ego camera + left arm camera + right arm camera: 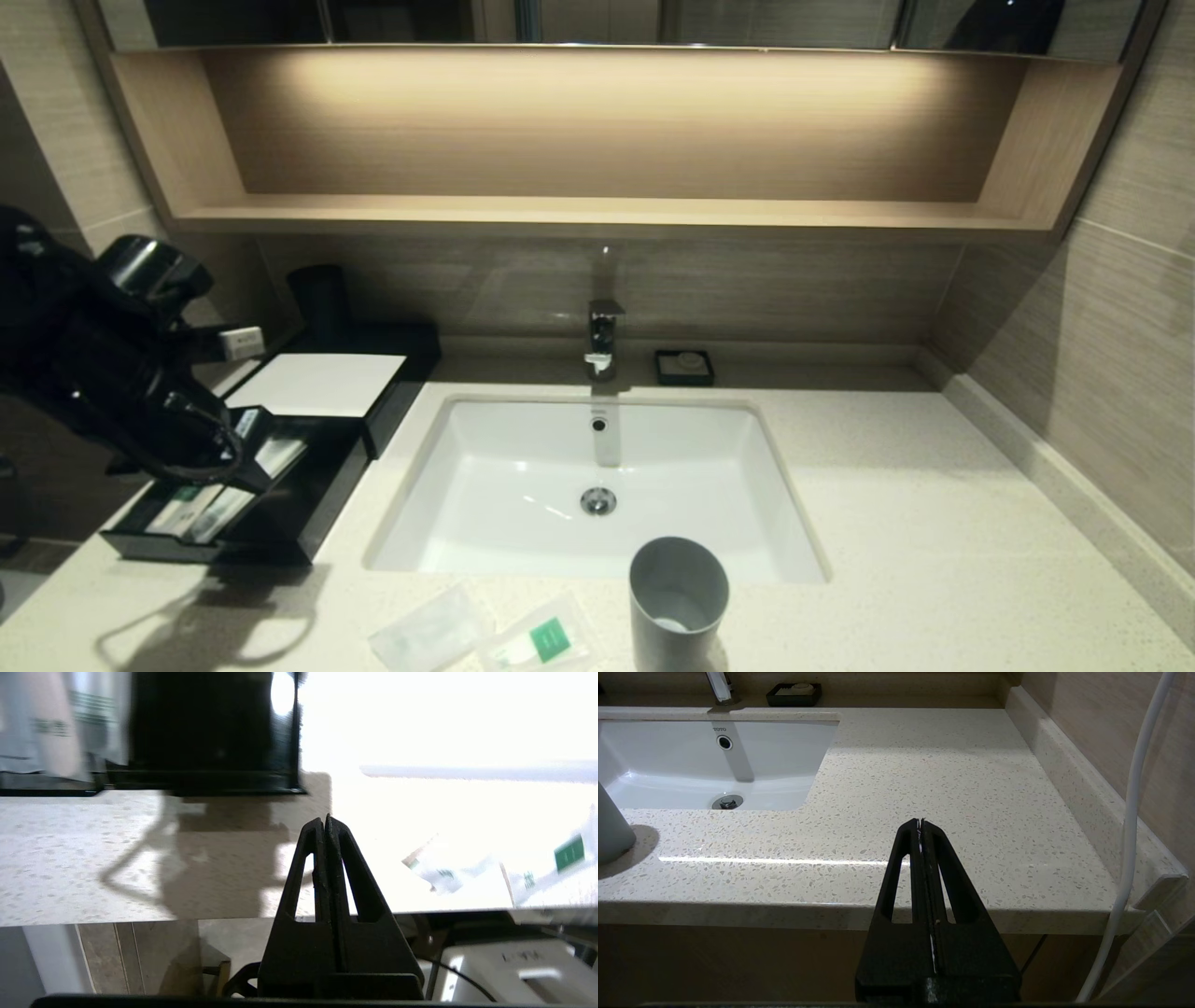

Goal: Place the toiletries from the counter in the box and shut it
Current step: Pick up the bathroom toiletry

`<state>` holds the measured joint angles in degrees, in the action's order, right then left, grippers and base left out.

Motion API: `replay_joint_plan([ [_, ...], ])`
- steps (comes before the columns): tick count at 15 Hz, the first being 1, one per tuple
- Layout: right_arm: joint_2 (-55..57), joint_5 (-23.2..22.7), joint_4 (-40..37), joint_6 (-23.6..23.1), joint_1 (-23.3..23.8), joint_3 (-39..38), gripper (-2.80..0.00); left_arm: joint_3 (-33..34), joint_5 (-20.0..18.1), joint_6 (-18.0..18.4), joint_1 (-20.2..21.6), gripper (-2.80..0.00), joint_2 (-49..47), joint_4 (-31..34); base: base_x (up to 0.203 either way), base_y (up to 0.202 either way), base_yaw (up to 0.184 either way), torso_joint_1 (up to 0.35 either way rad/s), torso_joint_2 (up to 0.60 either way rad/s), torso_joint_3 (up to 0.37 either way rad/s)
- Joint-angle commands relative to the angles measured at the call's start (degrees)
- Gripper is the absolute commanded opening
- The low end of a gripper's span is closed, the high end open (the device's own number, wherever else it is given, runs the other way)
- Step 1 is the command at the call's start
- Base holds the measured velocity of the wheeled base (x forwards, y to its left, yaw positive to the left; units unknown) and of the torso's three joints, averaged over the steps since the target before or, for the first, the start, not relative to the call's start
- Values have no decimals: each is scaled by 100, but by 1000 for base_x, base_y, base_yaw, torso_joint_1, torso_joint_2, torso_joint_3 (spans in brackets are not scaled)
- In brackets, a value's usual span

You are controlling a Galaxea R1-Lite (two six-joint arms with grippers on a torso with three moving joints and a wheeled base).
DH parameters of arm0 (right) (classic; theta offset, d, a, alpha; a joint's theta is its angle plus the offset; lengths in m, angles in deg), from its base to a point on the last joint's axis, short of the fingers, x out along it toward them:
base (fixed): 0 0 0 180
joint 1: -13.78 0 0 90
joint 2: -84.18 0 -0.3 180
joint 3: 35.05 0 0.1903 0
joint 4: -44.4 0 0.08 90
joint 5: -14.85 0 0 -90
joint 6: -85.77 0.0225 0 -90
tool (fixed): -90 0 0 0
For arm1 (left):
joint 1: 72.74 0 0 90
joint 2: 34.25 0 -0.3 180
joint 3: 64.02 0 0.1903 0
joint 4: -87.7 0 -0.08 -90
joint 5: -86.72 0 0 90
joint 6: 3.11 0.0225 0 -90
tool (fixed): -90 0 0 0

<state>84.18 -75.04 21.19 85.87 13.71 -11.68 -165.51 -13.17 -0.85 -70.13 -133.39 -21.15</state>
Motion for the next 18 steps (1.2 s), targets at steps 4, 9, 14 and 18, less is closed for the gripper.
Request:
replay_joint_plan([
  [4,0,-2,2,-1,-1,-9,-280,757,-162,-252,-1430,-280,645,11,0,0,0,0,0,0],
  [9,-5,-2,2,-1,-1,-9,-280,1033,-115,-1296,-2092,-280,788,9,0,0,0,0,0,0],
  [14,-7,-2,2,-1,-1,-9,-280,1084,253,-2441,-2622,-280,726,74,0,0,0,0,0,0],
  [18,-8,-2,2,-1,-1,-1,-280,1040,320,-3374,-3105,-280,393,73,0,0,0,0,0,0],
])
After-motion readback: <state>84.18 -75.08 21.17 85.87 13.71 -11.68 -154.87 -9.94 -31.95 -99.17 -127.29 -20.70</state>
